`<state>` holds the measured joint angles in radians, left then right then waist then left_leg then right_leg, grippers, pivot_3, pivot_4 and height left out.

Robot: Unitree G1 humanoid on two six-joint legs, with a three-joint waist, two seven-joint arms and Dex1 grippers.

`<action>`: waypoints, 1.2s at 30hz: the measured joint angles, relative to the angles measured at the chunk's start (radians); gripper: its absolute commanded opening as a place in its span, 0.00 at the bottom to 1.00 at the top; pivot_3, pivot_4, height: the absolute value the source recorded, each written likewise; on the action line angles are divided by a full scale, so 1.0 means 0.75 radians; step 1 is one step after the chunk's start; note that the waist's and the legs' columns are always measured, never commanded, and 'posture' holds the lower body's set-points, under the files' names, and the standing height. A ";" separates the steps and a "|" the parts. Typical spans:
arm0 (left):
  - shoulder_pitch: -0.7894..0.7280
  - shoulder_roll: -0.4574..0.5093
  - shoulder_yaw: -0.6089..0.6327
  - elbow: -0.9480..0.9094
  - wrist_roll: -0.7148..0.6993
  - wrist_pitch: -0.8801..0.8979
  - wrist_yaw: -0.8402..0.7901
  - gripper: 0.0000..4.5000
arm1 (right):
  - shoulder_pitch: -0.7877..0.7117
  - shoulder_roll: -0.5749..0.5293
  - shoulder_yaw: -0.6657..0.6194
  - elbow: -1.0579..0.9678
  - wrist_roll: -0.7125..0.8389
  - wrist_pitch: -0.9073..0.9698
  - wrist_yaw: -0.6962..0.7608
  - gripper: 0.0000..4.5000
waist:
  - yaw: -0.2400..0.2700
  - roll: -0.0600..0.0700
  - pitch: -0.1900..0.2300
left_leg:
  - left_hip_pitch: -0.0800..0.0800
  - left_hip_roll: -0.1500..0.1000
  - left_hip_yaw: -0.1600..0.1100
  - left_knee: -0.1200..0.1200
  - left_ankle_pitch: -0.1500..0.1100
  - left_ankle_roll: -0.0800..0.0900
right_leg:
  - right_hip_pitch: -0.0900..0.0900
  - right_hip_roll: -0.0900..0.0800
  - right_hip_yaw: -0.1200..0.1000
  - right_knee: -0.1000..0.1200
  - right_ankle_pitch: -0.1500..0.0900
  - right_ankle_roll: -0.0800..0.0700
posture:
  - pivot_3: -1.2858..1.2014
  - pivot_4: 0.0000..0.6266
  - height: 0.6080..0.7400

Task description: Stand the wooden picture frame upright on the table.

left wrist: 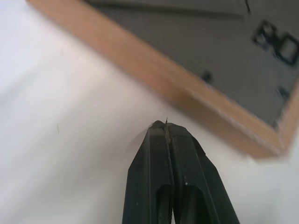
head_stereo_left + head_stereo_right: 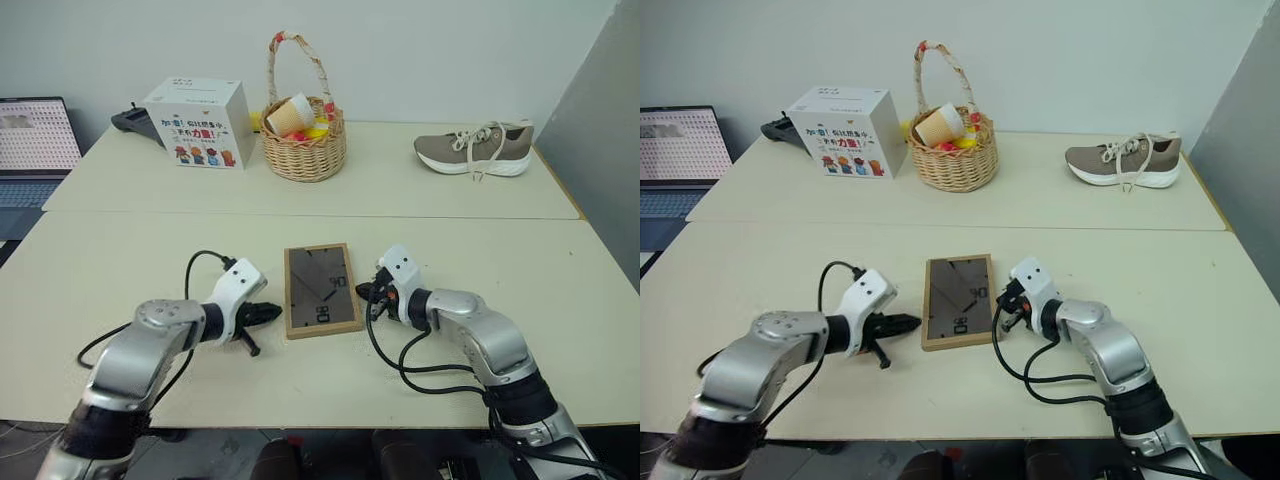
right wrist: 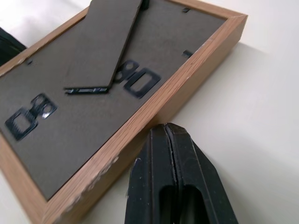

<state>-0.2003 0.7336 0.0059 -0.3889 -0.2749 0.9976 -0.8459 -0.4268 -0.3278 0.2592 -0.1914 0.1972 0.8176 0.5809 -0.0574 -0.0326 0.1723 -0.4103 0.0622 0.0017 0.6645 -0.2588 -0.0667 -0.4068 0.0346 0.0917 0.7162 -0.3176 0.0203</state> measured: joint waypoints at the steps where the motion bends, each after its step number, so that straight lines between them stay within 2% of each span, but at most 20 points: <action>1: 0.026 0.033 0.010 -0.009 -0.016 -0.005 -0.013 0.00 | 0.002 -0.020 0.003 0.004 -0.011 -0.015 0.006 0.00 | 0.000 0.000 0.000 | 0.000 0.000 0.000 0.000 0.000 0.000 | 0.000 0.000 0.000 -0.001 0.000 0.000 | 0.52 0.24 1.00; 3: 0.069 0.088 0.043 -0.011 -0.037 -0.016 -0.038 0.00 | 0.003 -0.065 -0.006 0.030 -0.032 -0.051 0.007 0.00 | 0.000 0.000 0.000 | 0.002 0.000 0.001 0.000 0.000 0.000 | 0.001 0.000 0.001 0.000 0.000 0.000 | 0.52 0.24 1.00; 6: 0.107 0.063 0.142 0.016 -0.149 0.027 -0.072 0.11 | -0.002 -0.080 -0.038 0.085 -0.041 -0.093 0.006 0.00 | -0.001 0.000 0.000 | 0.002 0.000 0.002 -0.001 0.000 0.000 | 0.001 0.000 0.002 -0.001 0.000 0.000 | 0.52 0.24 1.00; 8: 0.100 -0.002 0.243 0.058 -0.295 0.153 -0.099 0.20 | -0.025 -0.079 -0.047 0.129 -0.043 -0.122 0.007 0.00 | -0.001 -0.001 0.001 | 0.002 0.000 0.002 0.000 0.000 0.000 | 0.001 0.001 0.001 -0.001 0.000 0.000 | 0.52 0.24 1.00; 10: 0.022 -0.085 0.395 0.146 -0.493 0.401 -0.112 0.29 | -0.046 -0.076 -0.055 0.178 -0.053 -0.163 0.008 0.00 | 0.000 -0.002 0.001 | 0.001 0.000 0.002 0.000 0.000 0.000 | 0.001 0.001 -0.001 -0.001 0.000 0.000 | 0.52 0.24 1.00; 12: -0.019 -0.099 0.460 0.179 -0.566 0.515 -0.108 0.38 | -0.050 -0.071 -0.055 0.193 -0.053 -0.183 0.009 0.00 | 0.000 -0.002 0.001 | 0.001 0.000 0.001 0.000 0.000 0.000 | 0.001 0.001 -0.002 -0.001 0.000 0.000 | 0.52 0.24 1.00; 13: -0.092 -0.126 0.534 0.254 -0.630 0.667 -0.097 0.42 | -0.053 -0.063 -0.053 0.216 -0.057 -0.205 0.009 0.00 | 0.000 -0.002 0.001 | 0.001 0.000 0.001 0.000 0.000 0.000 | 0.001 0.001 -0.003 -0.001 0.000 0.000 | 0.52 0.24 1.00; 14: -0.099 -0.128 0.540 0.260 -0.633 0.678 -0.095 0.48 | -0.053 -0.061 -0.053 0.217 -0.058 -0.206 0.009 0.00 | 0.000 -0.002 0.001 | 0.001 0.000 0.001 0.000 0.000 0.000 | 0.001 0.001 -0.003 -0.001 0.000 0.000 | 0.52 0.24 1.00; 19: -0.149 -0.140 0.556 0.427 -0.707 0.805 -0.033 0.66 | -0.059 -0.036 -0.052 0.234 -0.077 -0.236 0.010 0.00 | -0.001 -0.002 0.001 | 0.002 0.000 0.000 0.000 0.000 0.000 | 0.001 -0.001 -0.001 0.000 0.000 0.000 | 0.52 0.24 1.00; 26: -0.187 -0.213 0.468 0.537 -0.715 0.780 0.009 0.99 | -0.066 0.003 -0.027 0.237 -0.084 -0.241 0.010 0.00 | 0.001 -0.001 0.000 | 0.002 0.000 0.000 0.000 0.000 -0.001 | 0.002 -0.001 0.000 0.000 0.000 0.000 | 0.52 0.24 1.00; 32: -0.244 -0.286 0.360 0.637 -0.717 0.637 0.001 1.00 | -0.108 0.103 0.030 0.293 -0.116 -0.261 0.007 0.00 | 0.027 0.009 -0.010 | 0.007 -0.004 0.001 0.000 0.000 0.000 | 0.008 -0.004 0.000 -0.001 0.000 0.000 | 0.52 0.24 1.00; 36: -0.256 -0.323 0.333 0.645 -0.717 0.608 0.015 1.00 | -0.125 0.145 0.050 0.311 -0.128 -0.261 0.005 0.00 | 0.036 0.009 -0.010 | 0.014 -0.004 0.001 0.000 0.000 0.000 | 0.019 -0.004 -0.002 -0.006 0.000 0.000 | 0.52 0.24 1.00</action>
<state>-0.3920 0.4910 0.2560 0.0949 -0.8124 1.4533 -0.8343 -0.5209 -0.2188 0.2967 0.0419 0.1009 0.6220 0.5849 -0.0305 -0.0258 0.1651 -0.3999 0.0595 0.0024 0.6643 -0.2589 -0.0668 -0.3928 0.0319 0.0905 0.7121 -0.3178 0.0206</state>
